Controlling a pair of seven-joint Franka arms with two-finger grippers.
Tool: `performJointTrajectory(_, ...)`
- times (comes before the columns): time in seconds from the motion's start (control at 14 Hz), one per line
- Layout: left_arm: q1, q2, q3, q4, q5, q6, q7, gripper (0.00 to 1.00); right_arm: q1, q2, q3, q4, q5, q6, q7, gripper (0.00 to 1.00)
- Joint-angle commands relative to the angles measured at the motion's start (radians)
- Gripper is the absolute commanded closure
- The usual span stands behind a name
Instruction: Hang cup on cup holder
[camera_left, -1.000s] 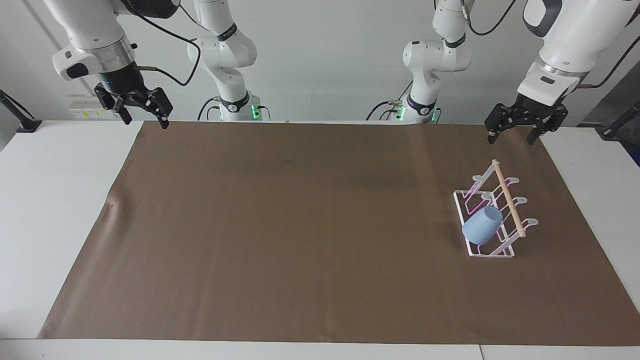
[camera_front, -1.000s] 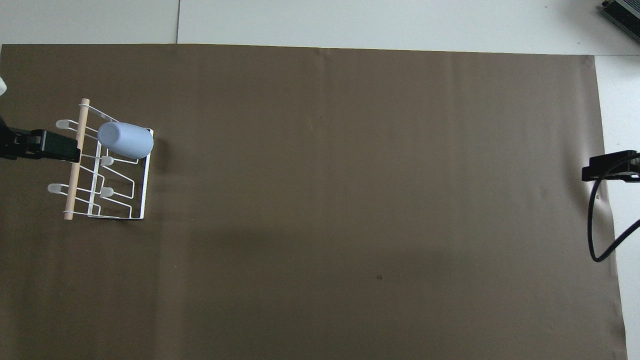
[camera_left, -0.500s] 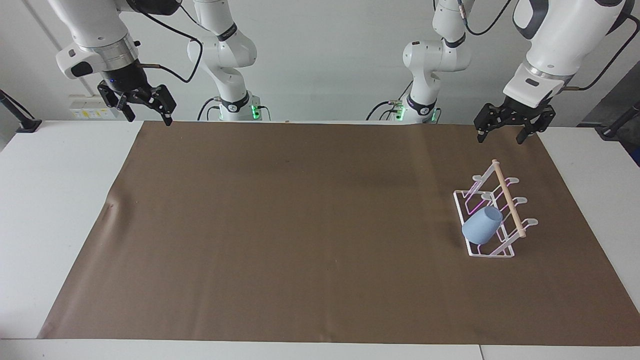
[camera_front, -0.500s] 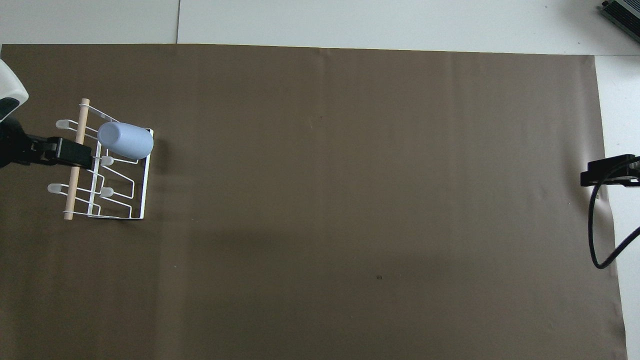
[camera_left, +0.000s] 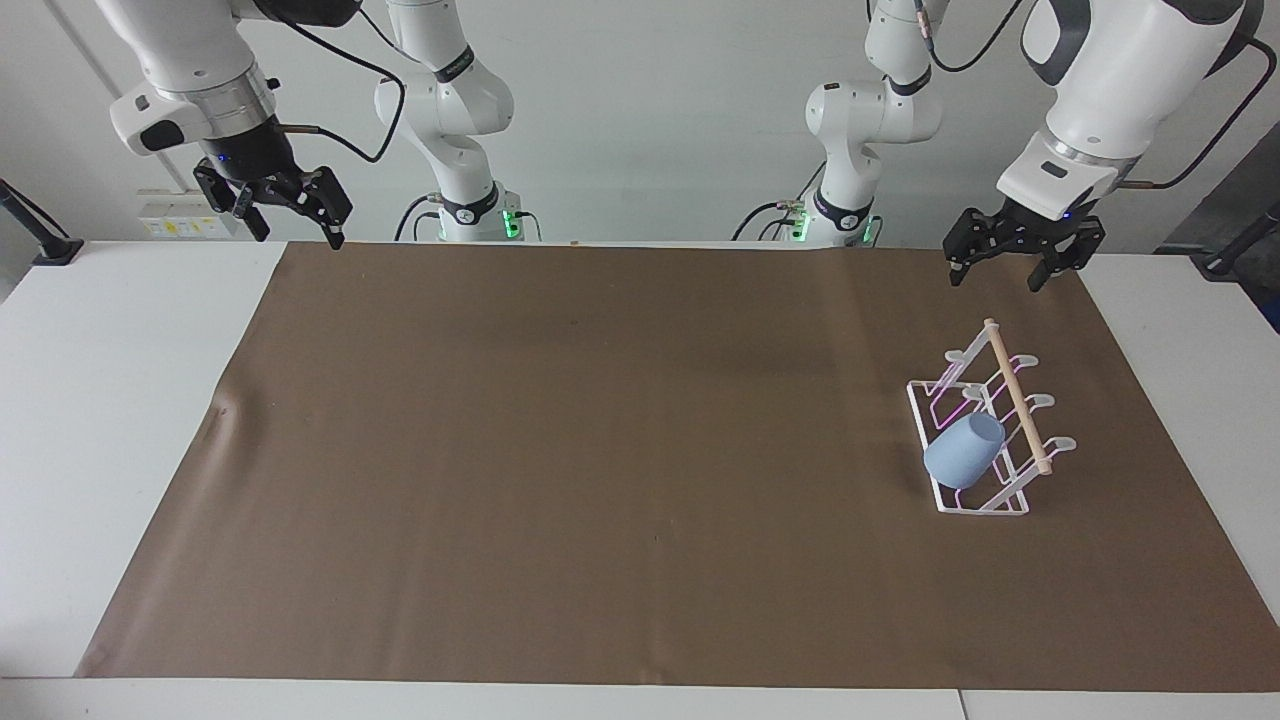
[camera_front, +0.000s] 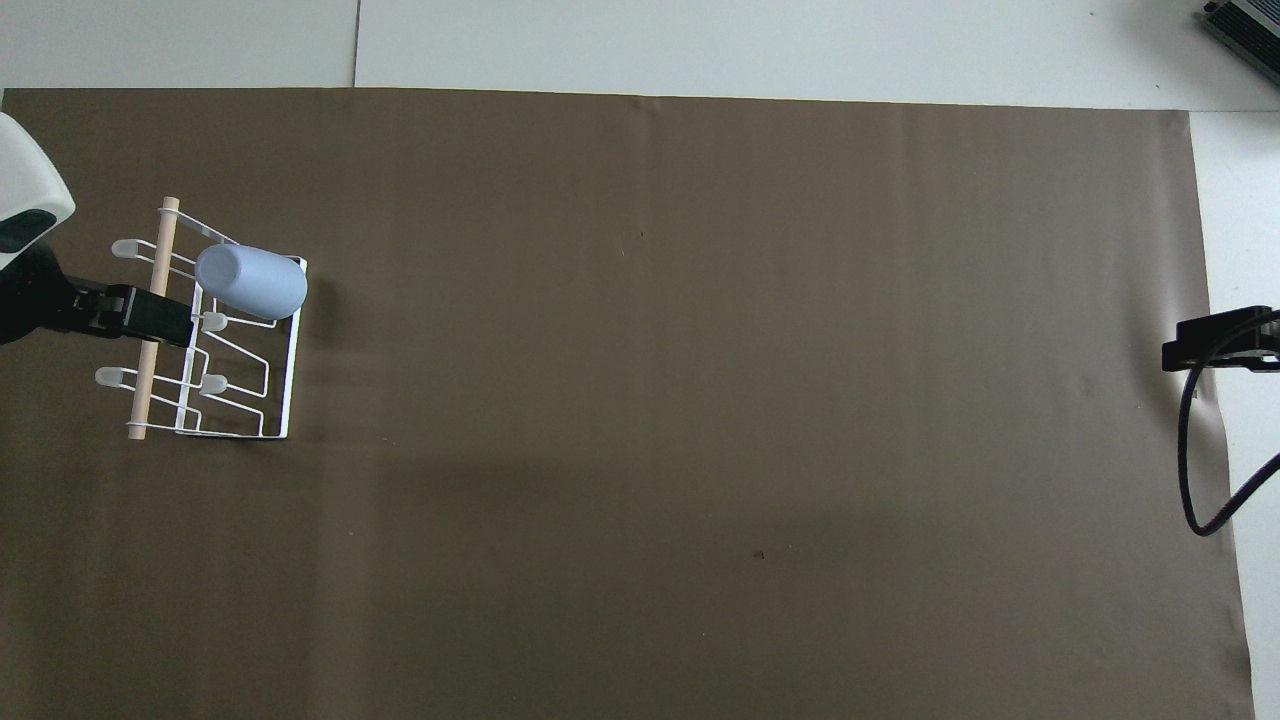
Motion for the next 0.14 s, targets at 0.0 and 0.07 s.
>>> performJointTrajectory(0.0,0.014,-0.032,-0.008,-0.033,-0.013,0.015,0.018,0.0,-0.005,0.009,0.005,0.015,-0.018,-0.003,-0.029,0.0)
performJointTrajectory(0.07,0.013,-0.032,-0.008,-0.034,-0.011,0.01,0.018,0.0,-0.004,0.007,0.005,0.013,-0.019,0.0,-0.029,0.0)
